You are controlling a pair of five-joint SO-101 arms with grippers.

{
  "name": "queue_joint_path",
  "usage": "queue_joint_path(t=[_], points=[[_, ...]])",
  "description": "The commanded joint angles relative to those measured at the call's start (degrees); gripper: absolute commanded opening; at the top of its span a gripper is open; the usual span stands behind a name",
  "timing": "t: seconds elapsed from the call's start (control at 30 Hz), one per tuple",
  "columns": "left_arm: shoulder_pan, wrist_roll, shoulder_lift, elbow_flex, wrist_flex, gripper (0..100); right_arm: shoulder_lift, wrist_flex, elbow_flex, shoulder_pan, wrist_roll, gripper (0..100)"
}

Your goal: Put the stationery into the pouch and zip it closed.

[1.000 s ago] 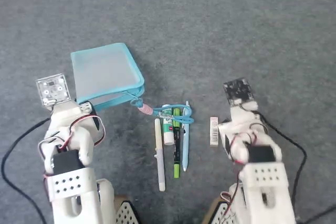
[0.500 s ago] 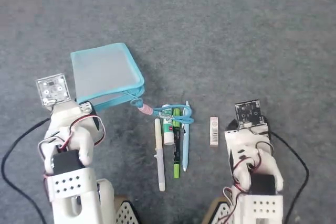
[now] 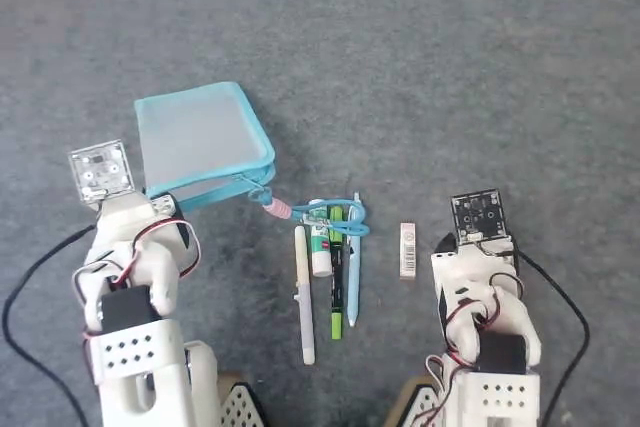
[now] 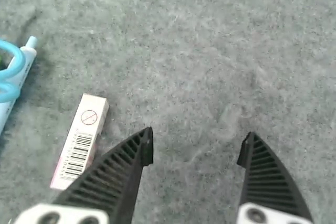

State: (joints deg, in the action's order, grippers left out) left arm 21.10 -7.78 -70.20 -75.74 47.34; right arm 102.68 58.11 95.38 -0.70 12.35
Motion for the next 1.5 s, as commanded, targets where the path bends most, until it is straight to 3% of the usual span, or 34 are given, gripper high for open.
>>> queue_joint_path(t=[0.0,1.47], points=[[-0.5,2.1,0.3,0.6,-2.1,1,-1.8,0.3,1.1,0.4,-0.5,25.7],[-0.3,2.2,0.3,0.7,-1.9,1,-1.8,0.3,1.1,0.4,-0.5,25.7]])
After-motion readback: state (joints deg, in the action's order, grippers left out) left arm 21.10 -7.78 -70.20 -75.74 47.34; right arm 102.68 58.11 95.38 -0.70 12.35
